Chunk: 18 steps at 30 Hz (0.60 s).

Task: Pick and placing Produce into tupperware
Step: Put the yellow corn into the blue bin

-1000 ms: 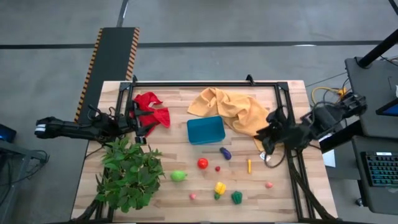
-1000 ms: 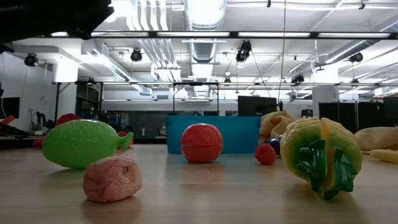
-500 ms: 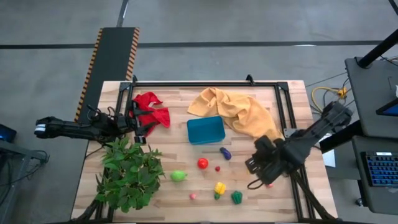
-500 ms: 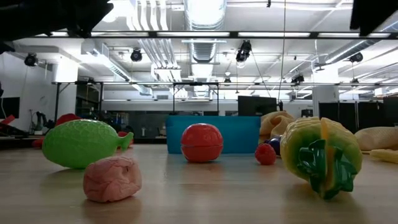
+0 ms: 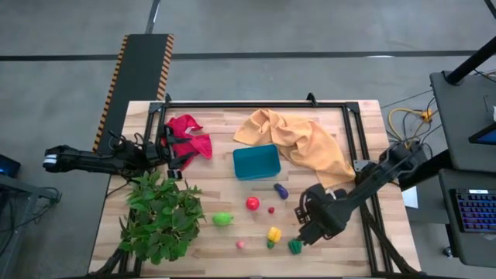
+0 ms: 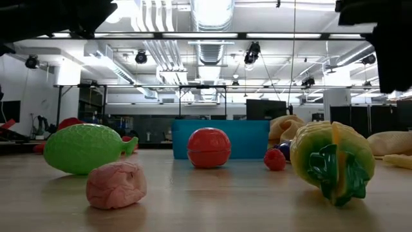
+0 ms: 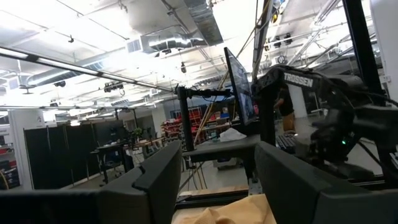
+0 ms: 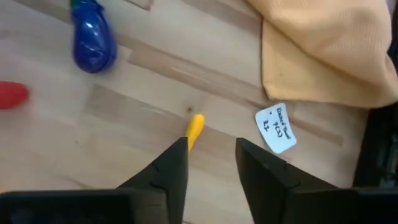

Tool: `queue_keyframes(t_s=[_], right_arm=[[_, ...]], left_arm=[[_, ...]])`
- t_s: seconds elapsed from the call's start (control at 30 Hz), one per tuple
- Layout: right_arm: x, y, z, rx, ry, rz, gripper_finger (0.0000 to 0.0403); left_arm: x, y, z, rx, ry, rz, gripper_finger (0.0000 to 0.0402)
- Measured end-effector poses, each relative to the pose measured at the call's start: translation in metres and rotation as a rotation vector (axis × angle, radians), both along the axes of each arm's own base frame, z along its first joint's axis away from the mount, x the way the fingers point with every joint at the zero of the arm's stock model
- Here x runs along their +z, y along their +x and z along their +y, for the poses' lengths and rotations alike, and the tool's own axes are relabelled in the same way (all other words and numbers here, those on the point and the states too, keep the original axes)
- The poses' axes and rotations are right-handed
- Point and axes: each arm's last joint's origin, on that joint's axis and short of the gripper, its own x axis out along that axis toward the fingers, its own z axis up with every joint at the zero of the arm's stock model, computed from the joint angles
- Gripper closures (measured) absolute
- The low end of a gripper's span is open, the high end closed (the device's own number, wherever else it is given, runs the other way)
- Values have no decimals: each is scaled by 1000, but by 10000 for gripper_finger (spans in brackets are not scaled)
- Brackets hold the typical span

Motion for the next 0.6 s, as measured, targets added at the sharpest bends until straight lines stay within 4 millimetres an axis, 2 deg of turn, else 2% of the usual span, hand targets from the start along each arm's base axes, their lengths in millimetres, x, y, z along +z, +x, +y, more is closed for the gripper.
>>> queue_keyframes(t_s=[0.27, 0.43, 0.6], right_arm=[[-26, 5, 6, -130, 0, 48, 198], [-45, 10, 10, -135, 8, 33, 191], [-64, 7, 8, -160, -32, 67, 199]], left_arm=[[0, 0, 0, 0, 1, 0, 212], [0, 0, 0, 0, 1, 0, 212], [0, 0, 0, 0, 1, 0, 212]])
